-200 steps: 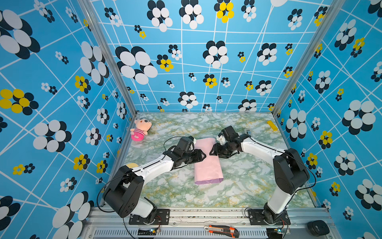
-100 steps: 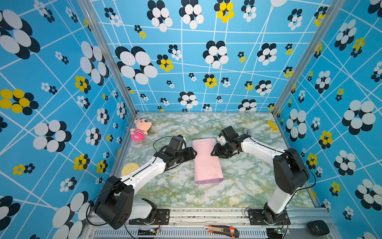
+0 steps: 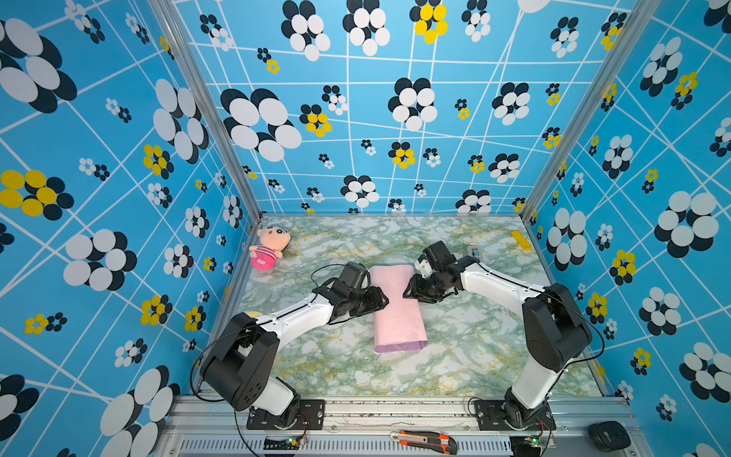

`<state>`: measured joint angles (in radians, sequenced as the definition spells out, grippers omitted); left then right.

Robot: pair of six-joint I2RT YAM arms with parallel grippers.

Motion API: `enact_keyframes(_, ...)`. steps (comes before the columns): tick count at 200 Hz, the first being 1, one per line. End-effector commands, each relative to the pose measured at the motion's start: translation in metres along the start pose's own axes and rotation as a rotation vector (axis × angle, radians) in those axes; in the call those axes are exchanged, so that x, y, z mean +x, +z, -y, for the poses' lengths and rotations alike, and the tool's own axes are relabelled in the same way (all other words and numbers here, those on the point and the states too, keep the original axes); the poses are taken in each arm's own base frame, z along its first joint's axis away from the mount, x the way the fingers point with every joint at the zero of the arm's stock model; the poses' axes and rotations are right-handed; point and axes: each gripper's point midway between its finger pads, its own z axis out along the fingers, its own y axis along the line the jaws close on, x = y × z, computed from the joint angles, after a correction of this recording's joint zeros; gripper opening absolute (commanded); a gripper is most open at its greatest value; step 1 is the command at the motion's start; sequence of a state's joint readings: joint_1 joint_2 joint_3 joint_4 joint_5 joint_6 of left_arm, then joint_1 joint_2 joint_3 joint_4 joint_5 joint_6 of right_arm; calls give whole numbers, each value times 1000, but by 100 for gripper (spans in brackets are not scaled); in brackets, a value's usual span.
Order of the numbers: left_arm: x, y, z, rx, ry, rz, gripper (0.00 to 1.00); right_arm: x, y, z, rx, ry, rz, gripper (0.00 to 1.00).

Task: Wrap a gift box in wrapping paper
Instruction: Smooth out the wrapping paper at the center of the table.

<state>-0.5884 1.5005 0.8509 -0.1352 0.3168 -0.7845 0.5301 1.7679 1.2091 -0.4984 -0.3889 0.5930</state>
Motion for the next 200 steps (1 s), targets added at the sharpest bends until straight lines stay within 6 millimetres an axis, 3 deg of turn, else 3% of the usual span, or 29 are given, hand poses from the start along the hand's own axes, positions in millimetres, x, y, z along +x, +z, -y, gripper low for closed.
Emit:
enact_keyframes(1, -2, 2, 6, -21, 38, 0, 60, 4, 3, -5, 5, 3, -12, 48)
enact_keyframes(23, 3, 6, 1, -69, 55, -23, 58, 4, 2, -8, 0, 5, -13, 51)
enact_keyframes(44, 4, 8, -1, -102, 81, -35, 58, 3, -2, -12, -10, 10, -7, 60)
enact_keyframes(103, -3, 8, 5, -114, 94, -26, 59, 1, -11, -23, -34, 19, -5, 68)
enact_keyframes(141, -5, 11, 7, -118, 102, -30, 59, 6, -12, -5, 107, -8, -19, 59)
enact_keyframes(174, -6, 13, 9, -118, 105, -35, 59, 5, -11, -3, 120, -17, -15, 48)
enact_keyframes(200, -8, 11, 10, -119, 110, -28, 62, 5, -9, 2, 141, -13, -15, 45)
